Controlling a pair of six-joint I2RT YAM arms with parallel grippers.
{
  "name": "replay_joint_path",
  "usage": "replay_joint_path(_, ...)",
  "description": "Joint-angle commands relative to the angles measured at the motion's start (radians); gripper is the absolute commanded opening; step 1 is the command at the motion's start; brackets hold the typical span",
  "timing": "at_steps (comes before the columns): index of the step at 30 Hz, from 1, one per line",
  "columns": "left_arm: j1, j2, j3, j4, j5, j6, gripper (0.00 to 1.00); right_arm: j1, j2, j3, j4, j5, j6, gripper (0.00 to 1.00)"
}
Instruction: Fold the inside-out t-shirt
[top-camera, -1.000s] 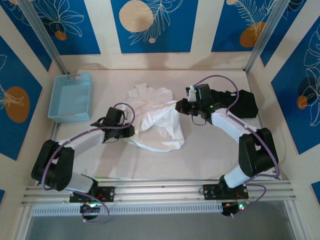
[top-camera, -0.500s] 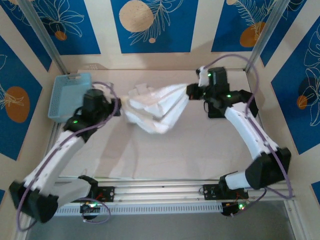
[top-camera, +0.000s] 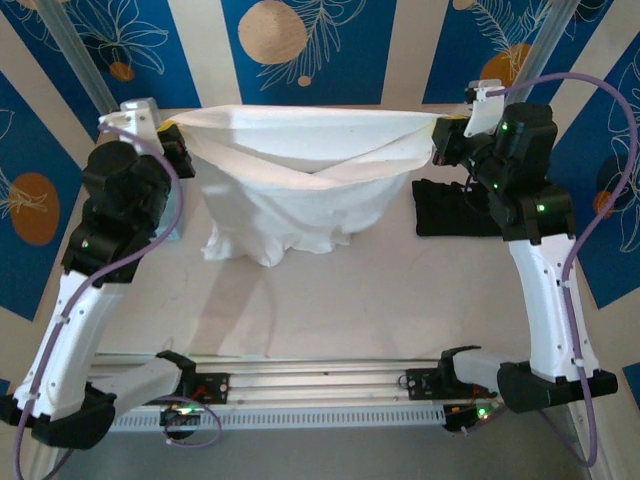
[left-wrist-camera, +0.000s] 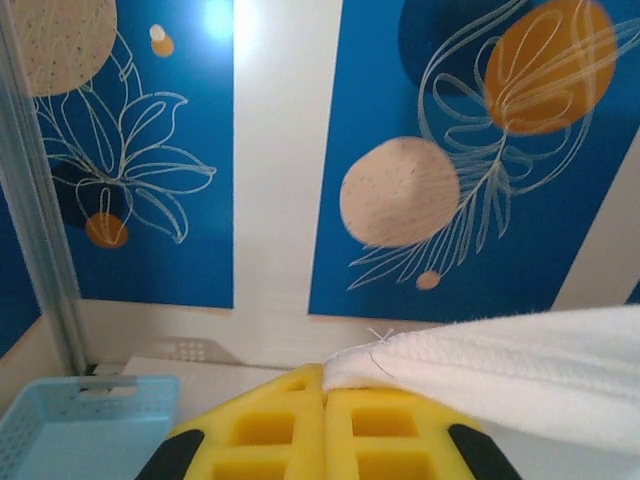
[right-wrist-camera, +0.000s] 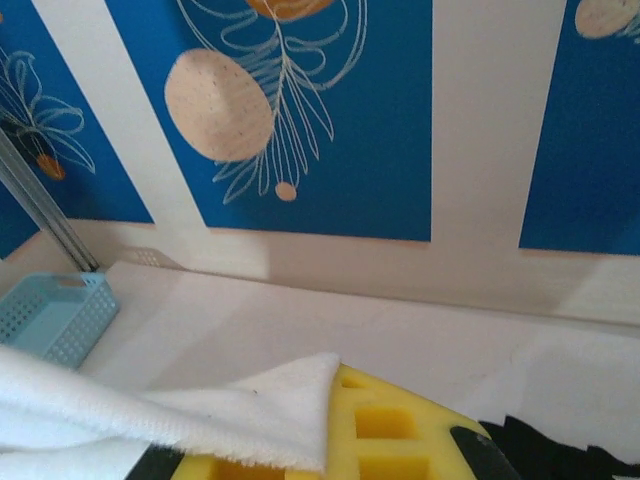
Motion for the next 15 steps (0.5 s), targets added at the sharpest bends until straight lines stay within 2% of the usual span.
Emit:
replay_joint_path(1,0.007,0.004,0.104,-0.023,-0.077,0.068,0.00,-0.014,-0.016,0.086,-0.049,0.030,-0.028,0.00)
replay_joint_path(8,0.008,0.022,0.196,-0.073,-0.097,0.113,0.00,-0.011,-0.087,0.136,-0.052,-0.055,0.020,0.00)
replay_joint_path(12,0.016,0.054,0.118,-0.131,-0.125,0.106,0.00,-0.010,-0.138,0.019,-0.005,-0.073,0.053,0.00)
replay_joint_path(15,0.075,0.144,0.056,-0.123,-0.079,0.079,0.00,-0.013,-0.117,-0.086,0.058,-0.049,0.058,0.00)
